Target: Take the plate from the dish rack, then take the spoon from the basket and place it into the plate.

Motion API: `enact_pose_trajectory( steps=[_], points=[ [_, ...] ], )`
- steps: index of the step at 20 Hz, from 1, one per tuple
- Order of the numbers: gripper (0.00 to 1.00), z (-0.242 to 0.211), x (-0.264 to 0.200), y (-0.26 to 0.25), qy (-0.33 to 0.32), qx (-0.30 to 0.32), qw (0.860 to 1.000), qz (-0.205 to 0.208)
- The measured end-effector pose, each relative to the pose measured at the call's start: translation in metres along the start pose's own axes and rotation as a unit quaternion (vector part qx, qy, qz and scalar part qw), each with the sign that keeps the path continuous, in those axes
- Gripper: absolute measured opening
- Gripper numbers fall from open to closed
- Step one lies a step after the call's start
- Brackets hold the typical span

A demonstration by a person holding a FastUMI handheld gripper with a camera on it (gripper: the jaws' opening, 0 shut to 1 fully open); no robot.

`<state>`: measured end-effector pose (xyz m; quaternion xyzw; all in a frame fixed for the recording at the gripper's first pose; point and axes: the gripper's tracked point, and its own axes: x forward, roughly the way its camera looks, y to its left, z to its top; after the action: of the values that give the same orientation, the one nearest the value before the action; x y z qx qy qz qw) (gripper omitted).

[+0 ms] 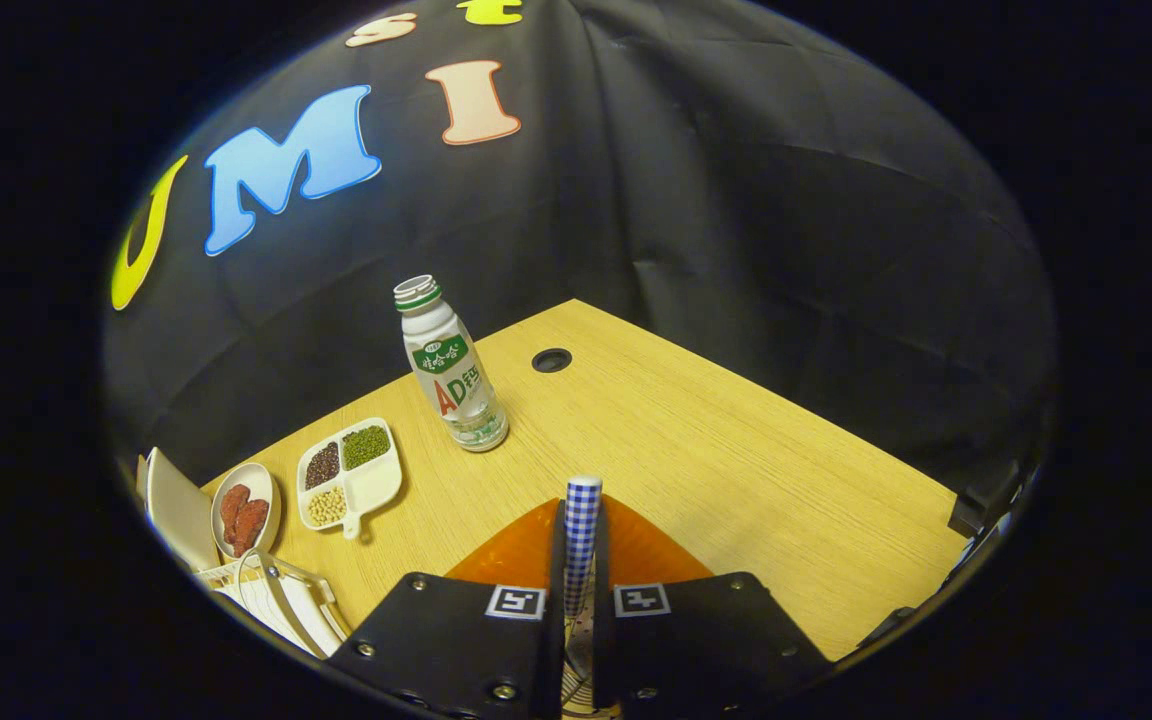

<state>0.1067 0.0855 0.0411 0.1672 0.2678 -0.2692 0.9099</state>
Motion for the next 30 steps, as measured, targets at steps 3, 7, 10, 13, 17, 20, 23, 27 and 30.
enact_pose_trajectory(
  steps=[3,7,10,13,17,20,23,27,30],
  points=[
    [0.03,0.0,-0.004,0.004,0.0,-0.006,1.0,0.001],
    [0.03,0.008,-0.019,0.006,-0.014,-0.01,1.0,-0.001],
    [0.03,0.013,-0.035,0.01,-0.03,-0.021,0.999,0.003],
    [0.03,0.038,-0.061,0.02,-0.066,-0.038,0.997,0.014],
    [0.03,0.064,-0.103,0.035,-0.113,-0.066,0.991,0.027],
    [0.03,0.071,-0.14,0.047,-0.137,-0.081,0.986,0.045],
    [0.03,0.064,-0.177,0.063,-0.151,-0.096,0.981,0.069],
    [0.03,0.033,-0.23,0.091,-0.159,-0.141,0.971,0.109],
    [0.03,-0.011,-0.261,0.113,-0.141,-0.169,0.964,0.147]
  ],
)
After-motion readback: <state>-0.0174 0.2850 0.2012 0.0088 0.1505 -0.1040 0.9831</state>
